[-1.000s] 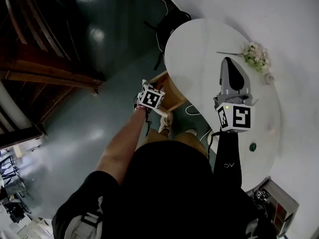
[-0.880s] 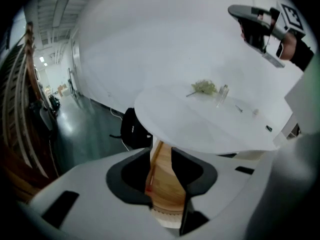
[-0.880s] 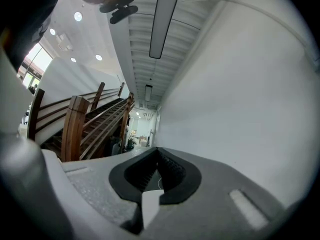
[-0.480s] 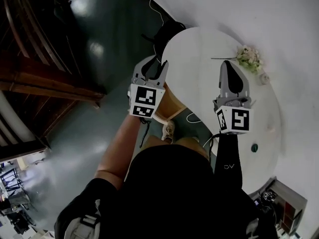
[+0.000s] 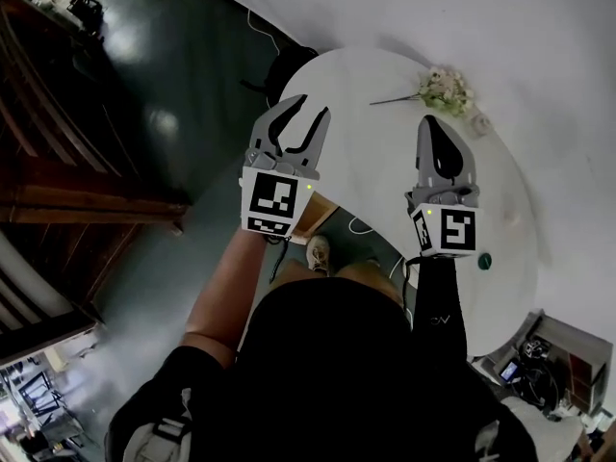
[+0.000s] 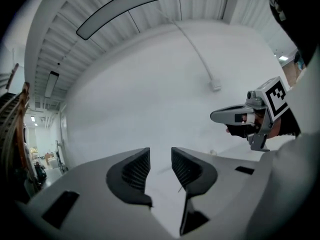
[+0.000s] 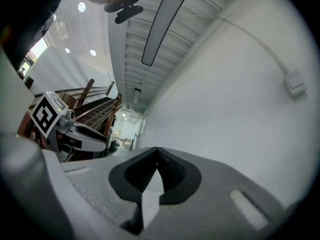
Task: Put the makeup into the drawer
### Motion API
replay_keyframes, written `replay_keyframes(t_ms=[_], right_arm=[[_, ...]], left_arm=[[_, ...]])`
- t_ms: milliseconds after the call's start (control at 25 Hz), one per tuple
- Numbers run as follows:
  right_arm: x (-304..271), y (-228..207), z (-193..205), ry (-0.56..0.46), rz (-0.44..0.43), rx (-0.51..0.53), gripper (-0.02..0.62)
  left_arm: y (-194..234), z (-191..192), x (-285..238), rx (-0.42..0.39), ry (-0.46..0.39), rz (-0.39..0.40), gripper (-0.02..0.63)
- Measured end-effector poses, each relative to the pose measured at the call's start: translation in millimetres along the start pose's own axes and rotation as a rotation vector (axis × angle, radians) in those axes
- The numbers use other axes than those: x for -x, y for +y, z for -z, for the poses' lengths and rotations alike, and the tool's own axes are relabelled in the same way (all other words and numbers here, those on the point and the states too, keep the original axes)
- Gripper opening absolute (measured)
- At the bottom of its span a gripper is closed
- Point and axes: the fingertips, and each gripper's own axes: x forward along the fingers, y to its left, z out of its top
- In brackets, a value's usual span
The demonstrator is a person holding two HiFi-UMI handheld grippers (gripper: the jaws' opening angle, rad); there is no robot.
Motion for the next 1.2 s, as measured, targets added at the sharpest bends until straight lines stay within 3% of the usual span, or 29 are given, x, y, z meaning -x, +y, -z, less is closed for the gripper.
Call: replay_keyframes(t_ms=[800,1200], right_arm=[[170.7,-155.6,3.3,0.073,0.392,0.039,0.004],[215.7,-186.7,14.4,0.091,0.463,0.004,0.004]], left_arm=[[-230.7,-69.3,-84.4,-0.014,-0.113,0.436,0.132],[-296.5,-67.6,-94.5,-0.050,-0.080,0.527,0.132]])
